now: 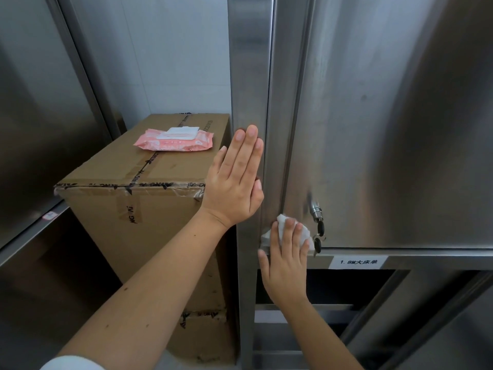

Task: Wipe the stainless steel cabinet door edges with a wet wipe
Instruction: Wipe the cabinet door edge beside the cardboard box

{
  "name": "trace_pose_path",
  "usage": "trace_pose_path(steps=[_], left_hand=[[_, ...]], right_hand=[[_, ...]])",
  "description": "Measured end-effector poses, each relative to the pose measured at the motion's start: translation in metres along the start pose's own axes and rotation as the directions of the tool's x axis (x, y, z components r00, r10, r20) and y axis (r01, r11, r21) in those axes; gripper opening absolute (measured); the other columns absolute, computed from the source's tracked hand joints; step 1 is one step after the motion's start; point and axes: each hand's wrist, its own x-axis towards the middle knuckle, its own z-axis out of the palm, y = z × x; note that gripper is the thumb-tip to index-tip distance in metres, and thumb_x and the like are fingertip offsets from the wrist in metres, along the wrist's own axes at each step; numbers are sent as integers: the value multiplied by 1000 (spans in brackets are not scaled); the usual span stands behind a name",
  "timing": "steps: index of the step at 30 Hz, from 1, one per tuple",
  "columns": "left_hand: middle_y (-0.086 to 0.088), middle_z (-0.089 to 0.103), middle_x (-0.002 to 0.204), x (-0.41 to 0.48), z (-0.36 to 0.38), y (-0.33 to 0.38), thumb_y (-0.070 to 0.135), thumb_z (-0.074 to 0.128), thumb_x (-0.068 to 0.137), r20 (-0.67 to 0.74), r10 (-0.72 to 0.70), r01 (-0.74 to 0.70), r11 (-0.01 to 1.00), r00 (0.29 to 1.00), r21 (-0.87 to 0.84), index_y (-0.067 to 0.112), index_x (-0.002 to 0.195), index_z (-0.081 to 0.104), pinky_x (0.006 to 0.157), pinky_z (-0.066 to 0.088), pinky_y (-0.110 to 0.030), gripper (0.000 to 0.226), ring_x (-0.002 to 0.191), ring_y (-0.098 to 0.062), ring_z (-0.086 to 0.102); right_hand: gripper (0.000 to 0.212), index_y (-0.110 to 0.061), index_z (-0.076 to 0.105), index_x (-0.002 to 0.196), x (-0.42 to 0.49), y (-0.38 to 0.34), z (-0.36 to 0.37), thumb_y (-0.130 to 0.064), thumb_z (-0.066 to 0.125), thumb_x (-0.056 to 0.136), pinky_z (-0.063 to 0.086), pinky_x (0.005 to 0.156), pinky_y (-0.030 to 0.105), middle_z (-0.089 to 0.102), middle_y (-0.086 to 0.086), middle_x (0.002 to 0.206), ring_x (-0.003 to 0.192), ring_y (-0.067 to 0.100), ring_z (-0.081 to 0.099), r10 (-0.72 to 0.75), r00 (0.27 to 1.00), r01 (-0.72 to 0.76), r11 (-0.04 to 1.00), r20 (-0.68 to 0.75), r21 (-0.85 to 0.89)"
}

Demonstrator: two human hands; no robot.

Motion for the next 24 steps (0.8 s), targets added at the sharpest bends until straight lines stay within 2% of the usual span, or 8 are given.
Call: trace_pose_path(steps=[2,6,10,13,15,17,21,24], left_hand=[[1,-16,156,1,0,0,24,23,91,-2,3,-3,1000,1000,4,11,149,-7,108,32,-47,66,144,-19,-3],[1,-17,155,0,0,0,24,22,92,-4,6,-5,1000,1000,9,11,148,-8,110,30,-46,65,144,-19,-4],[1,-17,155,0,0,1,24,22,91,-7,8,-8,1000,1000,10,11,148,-7,110,29,-46,66,144,-19,-3],[2,-17,155,0,1,0,25,22,92,-7,8,-8,1000,1000,13,12,148,-8,110,28,-47,65,144,-19,-4],[2,-18,155,0,1,0,26,21,92,-10,2,-1,999,1000,36,12,148,-8,111,25,-48,65,144,-18,-5],[2,-18,155,-1,1,0,26,20,92,-11,-7,8,998,1000,65,12,148,-8,112,18,-49,65,143,-18,-6],[2,-18,155,-3,2,-1,28,19,93,-2,-21,21,996,1000,91,13,149,-8,112,14,-51,64,143,-17,-7],[2,-18,155,-3,0,0,27,21,93,8,-25,24,994,1000,111,12,149,-7,112,11,-51,64,143,-18,-7]], right_hand=[[63,-6,11,145,13,-6,-8,-48,4,99,8,112,55,-24,8,154,142,24,-20,2,999,-1,1000,-43,0],[63,-3,19,145,26,-8,-15,-47,9,100,3,114,51,-5,11,154,143,25,-15,-9,994,10,1000,-106,12],[62,-10,-6,148,7,9,-2,-47,3,99,2,114,52,-24,6,154,142,22,-20,-79,996,77,996,-52,-46],[62,-11,-12,148,-8,10,9,-45,4,99,20,109,55,4,14,155,142,22,-18,-88,996,86,994,-31,-69],[63,-10,-13,148,-11,8,12,-46,5,99,11,114,48,19,16,148,142,21,-18,-81,996,78,995,-38,-63],[64,-9,-12,147,-10,10,10,-47,4,99,-1,113,40,13,16,151,142,20,-19,-92,995,89,992,-27,-88],[67,-7,-16,146,10,11,-4,-49,4,98,-6,114,35,-25,4,154,142,18,-19,-203,979,199,975,-29,-96],[67,-5,-14,146,31,0,-22,-48,8,99,0,114,35,-7,11,155,143,19,-15,-200,973,189,977,-119,-95]])
